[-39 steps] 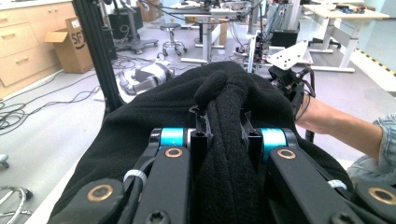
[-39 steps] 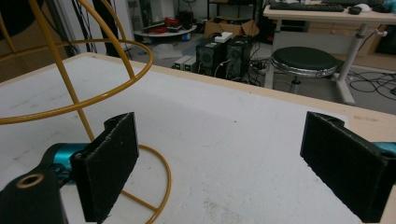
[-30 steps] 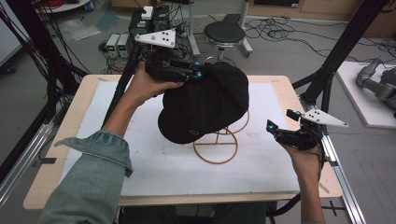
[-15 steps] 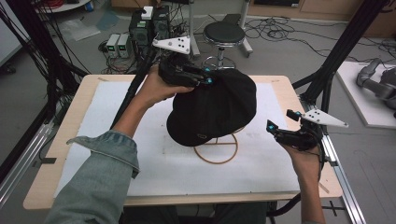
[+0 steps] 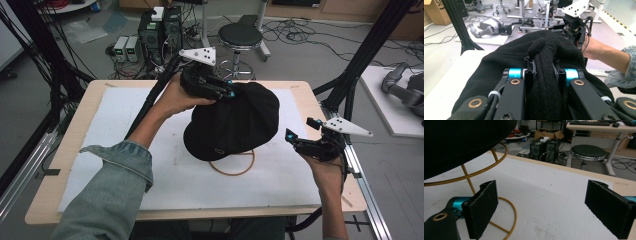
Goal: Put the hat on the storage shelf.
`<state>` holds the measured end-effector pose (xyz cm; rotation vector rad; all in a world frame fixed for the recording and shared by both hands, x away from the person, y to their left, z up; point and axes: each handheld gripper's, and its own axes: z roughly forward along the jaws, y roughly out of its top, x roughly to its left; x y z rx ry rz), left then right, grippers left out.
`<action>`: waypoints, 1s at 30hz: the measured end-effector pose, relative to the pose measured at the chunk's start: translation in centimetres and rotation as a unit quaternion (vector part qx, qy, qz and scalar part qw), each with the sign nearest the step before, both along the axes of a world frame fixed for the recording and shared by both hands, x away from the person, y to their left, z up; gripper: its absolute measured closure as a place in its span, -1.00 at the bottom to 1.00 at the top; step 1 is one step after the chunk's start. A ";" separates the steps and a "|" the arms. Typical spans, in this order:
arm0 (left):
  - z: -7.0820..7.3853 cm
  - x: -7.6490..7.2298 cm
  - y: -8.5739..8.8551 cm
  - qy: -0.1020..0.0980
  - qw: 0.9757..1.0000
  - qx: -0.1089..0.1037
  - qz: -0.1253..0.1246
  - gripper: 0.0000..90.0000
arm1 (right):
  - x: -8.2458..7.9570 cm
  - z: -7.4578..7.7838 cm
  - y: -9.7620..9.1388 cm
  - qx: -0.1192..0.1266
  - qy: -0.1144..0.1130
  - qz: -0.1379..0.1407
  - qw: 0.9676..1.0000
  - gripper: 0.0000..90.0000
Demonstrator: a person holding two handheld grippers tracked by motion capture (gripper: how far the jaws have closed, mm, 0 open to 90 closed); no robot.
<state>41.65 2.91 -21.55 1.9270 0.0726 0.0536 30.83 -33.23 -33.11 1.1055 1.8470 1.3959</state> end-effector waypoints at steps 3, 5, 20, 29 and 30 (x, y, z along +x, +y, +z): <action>-0.2 0.1 -0.1 0.004 1.000 0.003 -0.004 0.69 | 0.0 0.0 0.0 0.000 0.001 0.001 1.000 -0.75; -0.3 0.1 -0.3 0.004 1.000 0.009 -0.001 0.67 | 0.0 0.0 0.0 0.000 0.000 0.001 1.000 -0.75; -1.0 0.0 -0.5 0.000 0.999 0.034 -0.003 0.52 | 0.0 0.0 -0.3 0.001 0.002 -0.003 1.000 -0.75; -1.4 -0.1 -0.5 -0.008 0.999 0.053 0.004 0.40 | 0.0 0.0 -0.3 0.003 0.001 -0.003 1.000 -0.75; -1.4 0.0 -0.4 -0.007 0.999 0.054 0.004 0.39 | 0.0 0.0 -0.3 0.003 0.001 -0.003 1.000 -0.75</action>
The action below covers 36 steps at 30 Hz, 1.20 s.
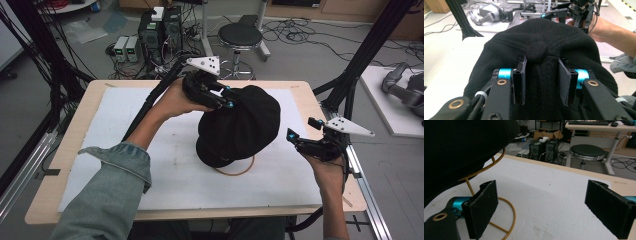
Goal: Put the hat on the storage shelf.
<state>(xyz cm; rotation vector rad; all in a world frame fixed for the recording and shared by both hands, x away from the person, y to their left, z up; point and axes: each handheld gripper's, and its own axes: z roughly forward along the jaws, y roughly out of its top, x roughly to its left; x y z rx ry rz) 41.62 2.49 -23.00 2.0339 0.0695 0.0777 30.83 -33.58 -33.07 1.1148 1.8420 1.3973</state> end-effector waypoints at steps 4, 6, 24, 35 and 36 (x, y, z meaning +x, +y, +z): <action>0.0 -0.1 0.1 -0.004 1.000 0.004 0.001 0.36 | 0.0 0.0 0.1 0.001 0.001 0.000 1.000 -0.75; 0.0 -0.2 0.2 -0.007 1.000 0.009 0.002 0.35 | 0.1 0.0 0.0 0.000 0.000 0.000 1.000 -0.75; -0.1 -0.6 0.8 -0.017 0.999 0.028 0.009 0.26 | 0.1 0.0 0.0 0.001 0.001 -0.001 1.000 -0.75; -0.2 -0.7 1.3 -0.021 0.999 0.040 0.013 0.20 | 0.1 0.0 0.2 0.000 0.001 0.000 1.000 -0.75; -0.2 -0.7 1.4 -0.020 0.999 0.039 0.013 0.19 | 0.2 0.0 0.2 -0.001 0.000 0.001 1.000 -0.75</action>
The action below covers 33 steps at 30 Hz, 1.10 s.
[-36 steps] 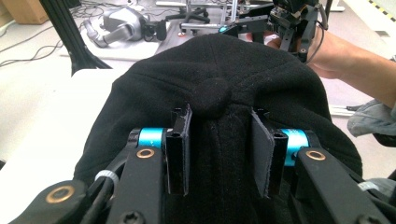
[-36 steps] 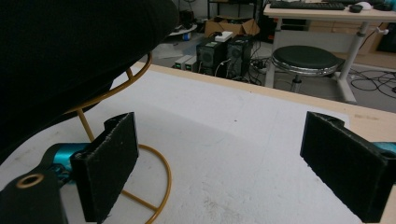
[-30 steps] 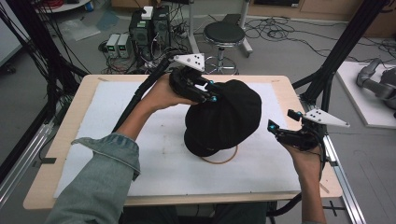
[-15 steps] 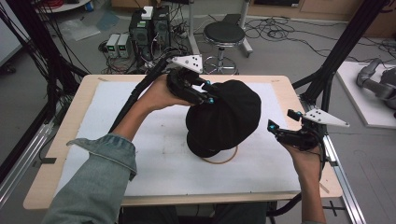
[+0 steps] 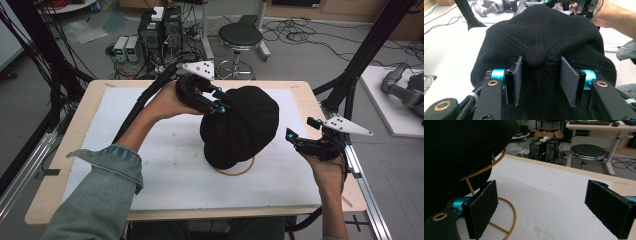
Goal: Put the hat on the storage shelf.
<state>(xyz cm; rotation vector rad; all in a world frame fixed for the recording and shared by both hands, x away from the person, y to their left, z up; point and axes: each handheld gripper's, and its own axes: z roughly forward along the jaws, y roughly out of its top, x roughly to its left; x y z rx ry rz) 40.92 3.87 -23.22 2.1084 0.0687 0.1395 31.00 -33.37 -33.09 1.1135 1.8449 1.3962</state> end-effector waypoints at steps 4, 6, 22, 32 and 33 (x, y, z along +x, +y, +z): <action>0.0 -0.1 0.4 -0.002 1.000 -0.003 0.003 0.16 | 0.0 0.0 0.1 0.000 0.003 0.001 1.000 -0.75; -0.2 -0.1 0.9 -0.005 1.000 -0.023 0.006 0.16 | 0.0 0.0 0.1 0.001 0.003 0.001 1.000 -0.75; 0.3 -1.6 6.2 -0.018 0.996 -0.040 0.073 0.03 | 0.3 -0.3 0.0 -0.001 0.007 -0.001 1.000 -0.75; -1.0 -3.3 12.0 -0.032 0.987 -0.044 0.149 -0.14 | 0.6 -0.6 0.1 -0.005 0.013 0.000 1.000 -0.75; -1.1 -3.5 12.4 -0.033 0.987 -0.045 0.154 -0.14 | 0.6 -0.6 0.1 -0.005 0.013 0.000 1.000 -0.75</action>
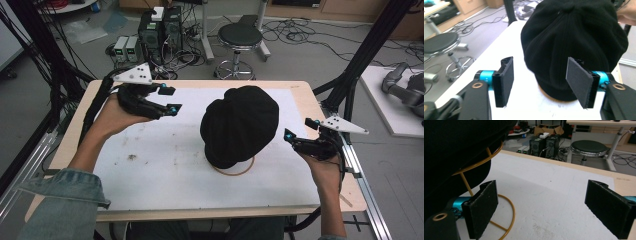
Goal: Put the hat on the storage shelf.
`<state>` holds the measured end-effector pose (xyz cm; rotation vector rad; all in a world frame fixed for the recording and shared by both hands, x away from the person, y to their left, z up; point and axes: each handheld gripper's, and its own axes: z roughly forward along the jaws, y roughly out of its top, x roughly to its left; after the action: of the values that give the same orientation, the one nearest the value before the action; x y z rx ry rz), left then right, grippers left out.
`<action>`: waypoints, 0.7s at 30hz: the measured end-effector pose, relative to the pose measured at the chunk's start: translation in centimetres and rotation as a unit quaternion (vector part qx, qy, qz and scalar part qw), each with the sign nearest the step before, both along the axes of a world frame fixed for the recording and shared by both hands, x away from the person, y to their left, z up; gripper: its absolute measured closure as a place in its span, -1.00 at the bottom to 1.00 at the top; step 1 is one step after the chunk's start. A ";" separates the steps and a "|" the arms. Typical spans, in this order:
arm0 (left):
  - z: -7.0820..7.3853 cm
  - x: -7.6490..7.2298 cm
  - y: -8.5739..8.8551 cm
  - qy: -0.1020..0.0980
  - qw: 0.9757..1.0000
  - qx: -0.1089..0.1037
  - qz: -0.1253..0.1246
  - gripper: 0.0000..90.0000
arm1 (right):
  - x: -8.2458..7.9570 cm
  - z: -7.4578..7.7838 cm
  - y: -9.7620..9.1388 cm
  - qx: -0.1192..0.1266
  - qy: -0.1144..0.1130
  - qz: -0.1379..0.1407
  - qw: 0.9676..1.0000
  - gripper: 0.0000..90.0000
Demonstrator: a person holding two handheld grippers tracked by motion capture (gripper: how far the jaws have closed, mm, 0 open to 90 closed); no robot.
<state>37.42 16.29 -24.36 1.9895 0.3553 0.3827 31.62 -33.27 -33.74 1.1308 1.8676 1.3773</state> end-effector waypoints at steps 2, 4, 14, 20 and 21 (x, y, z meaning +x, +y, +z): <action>-0.5 -0.5 1.1 -0.002 1.000 -0.007 0.016 -0.16 | 0.0 0.0 0.0 0.000 0.004 0.000 1.000 -0.75; -1.1 -0.9 2.1 -0.001 1.000 -0.012 0.029 -0.18 | 0.1 -0.1 0.1 0.000 0.004 -0.001 1.000 -0.75; -3.4 -2.6 5.1 -0.016 0.995 -0.001 0.102 -0.29 | 0.4 -0.2 0.1 -0.001 0.005 0.002 1.000 -0.75; -4.6 -3.2 6.6 -0.018 0.990 -0.012 0.138 -0.31 | 0.3 -0.3 0.0 0.000 0.007 0.002 1.000 -0.75; -4.9 -3.2 6.9 -0.017 0.989 -0.015 0.144 -0.31 | 0.3 -0.3 0.0 0.000 0.007 0.002 1.000 -0.75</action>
<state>34.19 23.17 -29.26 1.9033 0.6267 0.5893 31.92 -33.30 -34.00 1.1396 1.8802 1.3765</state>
